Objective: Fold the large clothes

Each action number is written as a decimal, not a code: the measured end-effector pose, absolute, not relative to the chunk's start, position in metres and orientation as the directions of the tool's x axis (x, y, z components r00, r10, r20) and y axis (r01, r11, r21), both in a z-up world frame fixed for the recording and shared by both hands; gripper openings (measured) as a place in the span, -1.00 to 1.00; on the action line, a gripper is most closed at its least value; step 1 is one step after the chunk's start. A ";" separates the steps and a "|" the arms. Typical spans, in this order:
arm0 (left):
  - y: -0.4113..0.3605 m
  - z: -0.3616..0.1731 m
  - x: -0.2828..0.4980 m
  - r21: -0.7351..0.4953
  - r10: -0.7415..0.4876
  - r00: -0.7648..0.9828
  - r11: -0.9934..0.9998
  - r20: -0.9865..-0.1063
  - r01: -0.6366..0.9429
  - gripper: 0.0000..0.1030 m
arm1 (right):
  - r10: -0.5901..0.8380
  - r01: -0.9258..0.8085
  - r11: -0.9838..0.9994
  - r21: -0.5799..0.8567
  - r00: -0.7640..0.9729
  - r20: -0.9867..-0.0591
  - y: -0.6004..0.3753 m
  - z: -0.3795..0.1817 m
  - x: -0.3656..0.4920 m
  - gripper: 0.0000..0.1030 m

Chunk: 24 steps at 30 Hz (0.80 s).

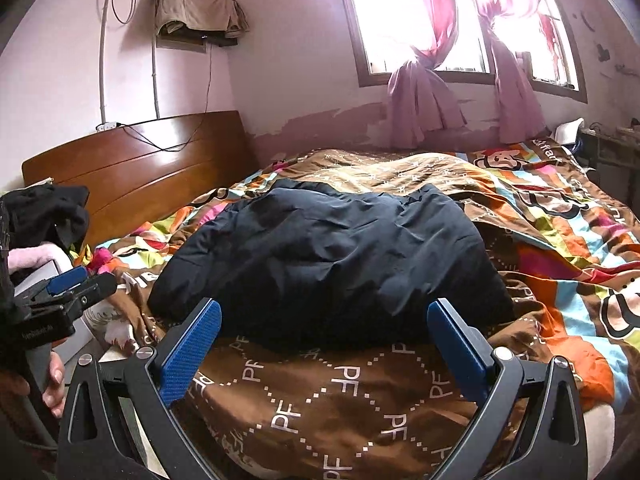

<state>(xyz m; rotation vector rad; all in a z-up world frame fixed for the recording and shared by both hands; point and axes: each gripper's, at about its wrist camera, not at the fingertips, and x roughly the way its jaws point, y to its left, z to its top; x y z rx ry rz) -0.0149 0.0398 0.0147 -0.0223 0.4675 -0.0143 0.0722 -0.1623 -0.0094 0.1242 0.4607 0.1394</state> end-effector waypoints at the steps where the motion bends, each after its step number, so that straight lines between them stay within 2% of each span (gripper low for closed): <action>1: 0.039 0.014 -0.015 -0.022 -0.017 0.892 1.000 -0.452 0.008 1.00 | 0.164 -0.107 0.983 0.151 0.885 -0.435 -0.162 -0.010 0.073 0.97; 24: 0.036 0.011 -0.013 -0.028 -0.011 0.882 1.000 -0.471 -0.002 1.00 | 0.154 -0.085 0.981 0.173 0.885 -0.440 -0.168 -0.012 0.073 0.97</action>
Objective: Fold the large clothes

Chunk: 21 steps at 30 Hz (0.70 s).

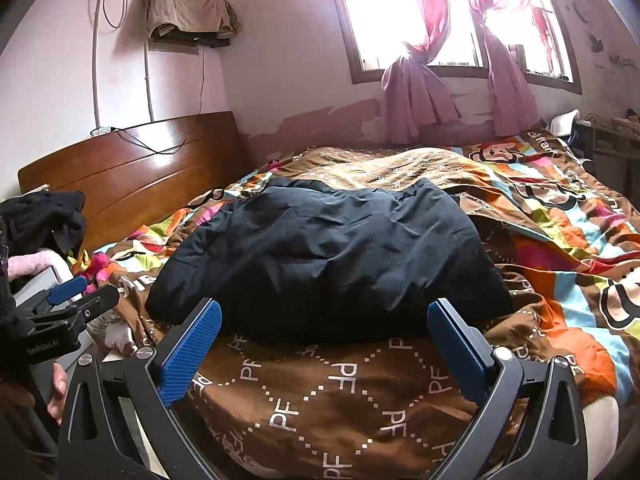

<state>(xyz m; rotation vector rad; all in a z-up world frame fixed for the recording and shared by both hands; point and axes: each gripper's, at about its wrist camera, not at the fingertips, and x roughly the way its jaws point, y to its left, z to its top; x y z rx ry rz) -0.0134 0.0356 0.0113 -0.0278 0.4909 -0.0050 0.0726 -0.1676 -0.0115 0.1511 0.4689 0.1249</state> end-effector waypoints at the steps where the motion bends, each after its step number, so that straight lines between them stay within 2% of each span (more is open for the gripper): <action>1: 0.036 0.011 -0.014 -0.032 -0.015 0.883 0.999 -0.470 0.000 1.00 | 0.153 -0.084 0.981 0.173 0.885 -0.440 -0.168 -0.012 0.072 0.97; 21: 0.032 0.008 -0.014 -0.027 -0.010 0.879 1.000 -0.476 -0.004 1.00 | 0.152 -0.084 0.982 0.170 0.886 -0.438 -0.167 -0.012 0.071 0.97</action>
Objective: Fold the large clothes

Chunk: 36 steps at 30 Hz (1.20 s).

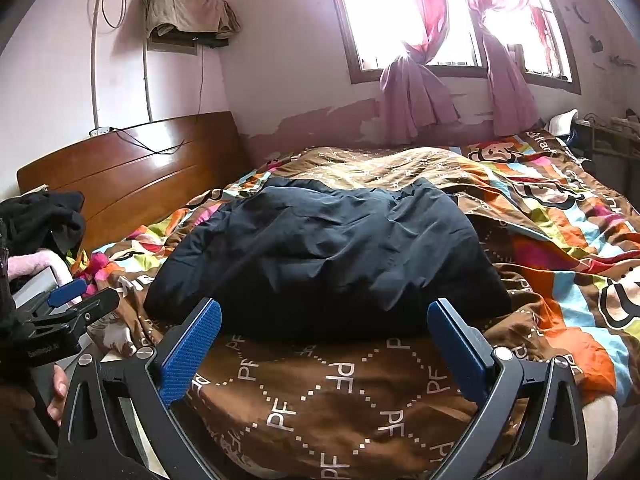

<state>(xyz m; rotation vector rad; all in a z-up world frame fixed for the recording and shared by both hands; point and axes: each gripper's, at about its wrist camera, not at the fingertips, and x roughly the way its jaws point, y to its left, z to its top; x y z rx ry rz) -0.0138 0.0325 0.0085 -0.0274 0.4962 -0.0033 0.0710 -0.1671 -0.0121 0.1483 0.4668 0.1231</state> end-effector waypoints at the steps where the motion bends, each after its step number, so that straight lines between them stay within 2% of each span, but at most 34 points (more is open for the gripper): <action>1: 0.033 0.008 -0.014 -0.030 -0.011 0.879 1.000 -0.477 -0.003 1.00 | 0.151 -0.084 0.982 0.168 0.886 -0.438 -0.167 -0.012 0.071 0.97; 36: 0.030 0.006 -0.014 -0.031 -0.011 0.877 0.999 -0.480 -0.005 1.00 | 0.151 -0.081 0.982 0.172 0.885 -0.442 -0.168 -0.013 0.071 0.97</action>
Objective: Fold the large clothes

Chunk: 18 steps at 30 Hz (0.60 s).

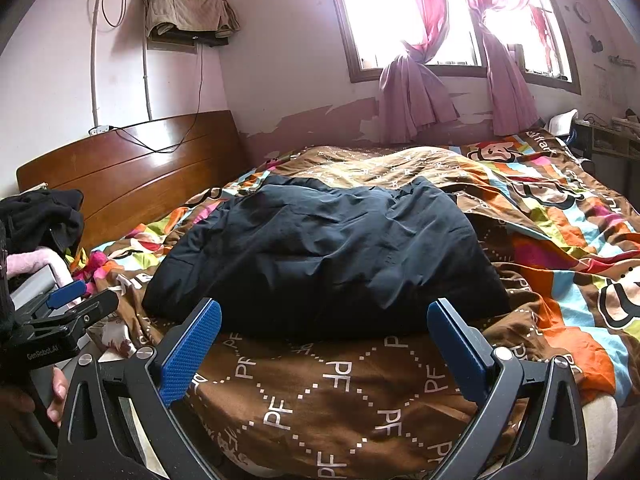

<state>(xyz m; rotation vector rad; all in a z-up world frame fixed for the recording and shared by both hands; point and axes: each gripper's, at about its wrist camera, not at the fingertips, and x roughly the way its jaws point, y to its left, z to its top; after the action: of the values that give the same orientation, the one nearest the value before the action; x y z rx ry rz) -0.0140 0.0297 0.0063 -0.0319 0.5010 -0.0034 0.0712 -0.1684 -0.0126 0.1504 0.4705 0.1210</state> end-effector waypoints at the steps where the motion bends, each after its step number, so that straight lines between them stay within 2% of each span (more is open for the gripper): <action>1: 0.029 0.006 -0.014 -0.031 -0.010 0.877 1.000 -0.480 -0.005 1.00 | 0.150 -0.081 0.982 0.172 0.885 -0.441 -0.168 -0.013 0.071 0.97; 18: 0.027 0.004 -0.015 -0.036 -0.013 0.876 0.999 -0.483 -0.005 1.00 | 0.145 -0.076 0.982 0.172 0.890 -0.433 -0.170 -0.012 0.070 0.97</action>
<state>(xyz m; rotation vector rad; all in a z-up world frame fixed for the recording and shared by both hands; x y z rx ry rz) -0.0149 0.0265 0.0043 -0.0365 0.5038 -0.0039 0.0696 -0.1703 -0.0124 0.1519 0.4604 0.1152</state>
